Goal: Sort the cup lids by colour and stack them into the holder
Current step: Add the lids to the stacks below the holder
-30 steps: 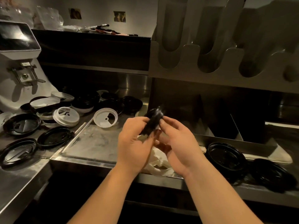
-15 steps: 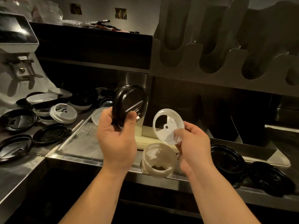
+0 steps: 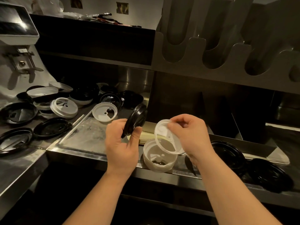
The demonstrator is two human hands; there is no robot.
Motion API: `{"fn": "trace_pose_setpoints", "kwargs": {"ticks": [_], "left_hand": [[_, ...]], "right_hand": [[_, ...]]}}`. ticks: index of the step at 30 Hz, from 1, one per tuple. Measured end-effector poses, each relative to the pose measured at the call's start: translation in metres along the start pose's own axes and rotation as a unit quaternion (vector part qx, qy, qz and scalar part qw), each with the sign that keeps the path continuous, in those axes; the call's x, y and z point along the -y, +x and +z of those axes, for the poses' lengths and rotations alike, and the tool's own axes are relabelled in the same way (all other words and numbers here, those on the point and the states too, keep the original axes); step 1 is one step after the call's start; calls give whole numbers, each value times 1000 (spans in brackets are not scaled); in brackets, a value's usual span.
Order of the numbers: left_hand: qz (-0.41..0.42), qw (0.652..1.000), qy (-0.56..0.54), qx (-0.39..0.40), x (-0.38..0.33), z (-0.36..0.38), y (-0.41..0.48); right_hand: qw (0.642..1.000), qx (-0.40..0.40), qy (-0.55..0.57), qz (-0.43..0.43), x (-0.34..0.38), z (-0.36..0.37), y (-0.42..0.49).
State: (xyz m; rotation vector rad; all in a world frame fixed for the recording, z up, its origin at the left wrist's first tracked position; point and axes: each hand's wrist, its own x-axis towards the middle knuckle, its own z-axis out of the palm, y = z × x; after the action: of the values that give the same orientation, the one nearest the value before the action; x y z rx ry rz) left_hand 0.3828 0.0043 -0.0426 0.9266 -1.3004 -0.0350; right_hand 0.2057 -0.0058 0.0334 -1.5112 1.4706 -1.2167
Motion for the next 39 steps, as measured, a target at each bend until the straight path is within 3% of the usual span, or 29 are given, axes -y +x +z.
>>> {"fn": "trace_pose_setpoints", "kwargs": {"ticks": [5, 9, 13, 29, 32, 35, 39], "left_hand": [[-9, 1000, 13, 5, 5, 1, -4], [-21, 1000, 14, 0, 5, 1, -3], [-17, 1000, 15, 3, 6, 1, -5], [-2, 999, 21, 41, 1, 2, -6], [16, 998, 43, 47, -1, 3, -8], [73, 994, 67, 40, -4, 4, -9], [154, 980, 124, 24, -6, 2, -6]], "right_hand": [[984, 122, -130, -26, 0, 14, 5], [972, 157, -173, -23, -4, 24, 6], [952, 150, -263, -52, -9, 31, 5], [908, 74, -400, -106, -20, 30, 15], [912, 73, -387, -113, -21, 25, 15], [938, 45, -323, -115, -24, 17, 13], [990, -27, -112, -86, -13, 5, -1]]}}
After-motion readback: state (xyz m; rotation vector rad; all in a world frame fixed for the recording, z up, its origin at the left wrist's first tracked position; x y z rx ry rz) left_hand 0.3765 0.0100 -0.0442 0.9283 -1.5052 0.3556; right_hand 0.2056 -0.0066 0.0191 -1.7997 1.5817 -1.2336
